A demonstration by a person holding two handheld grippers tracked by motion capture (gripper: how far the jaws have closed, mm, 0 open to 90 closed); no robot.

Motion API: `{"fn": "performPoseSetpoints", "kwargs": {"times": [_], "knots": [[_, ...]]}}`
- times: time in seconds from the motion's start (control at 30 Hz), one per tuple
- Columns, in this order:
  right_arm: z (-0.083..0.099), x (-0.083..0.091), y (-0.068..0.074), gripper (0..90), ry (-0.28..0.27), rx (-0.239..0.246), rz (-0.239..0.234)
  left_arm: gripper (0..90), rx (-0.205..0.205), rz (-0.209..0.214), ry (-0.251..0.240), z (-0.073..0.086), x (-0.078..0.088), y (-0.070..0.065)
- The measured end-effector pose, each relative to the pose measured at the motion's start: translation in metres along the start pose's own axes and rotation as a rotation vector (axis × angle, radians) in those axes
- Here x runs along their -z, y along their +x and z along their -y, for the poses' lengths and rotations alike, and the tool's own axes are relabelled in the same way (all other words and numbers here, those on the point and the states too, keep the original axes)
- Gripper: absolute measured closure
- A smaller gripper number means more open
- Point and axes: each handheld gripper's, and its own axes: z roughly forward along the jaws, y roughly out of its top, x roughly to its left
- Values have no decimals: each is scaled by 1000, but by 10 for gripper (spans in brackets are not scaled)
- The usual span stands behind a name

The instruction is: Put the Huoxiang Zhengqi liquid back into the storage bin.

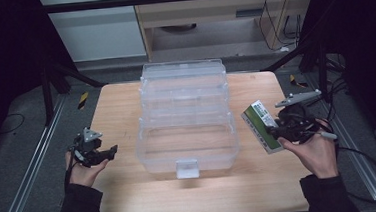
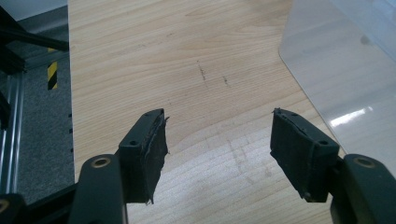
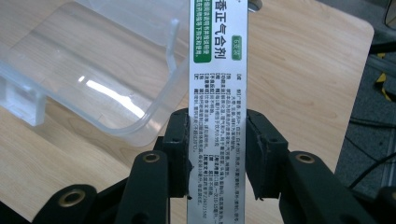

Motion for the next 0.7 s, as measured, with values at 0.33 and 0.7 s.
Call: {"fn": "performPoseSetpoints", "kwargs": {"times": [0.33, 0.7], "knots": [[-23, 5, 11, 645, -63, 92, -49, 353, -2, 1, 3, 0, -1, 0], [-48, 2, 18, 645, -70, 200, -149, 353, -1, 3, 4, 0, -1, 0]]}}
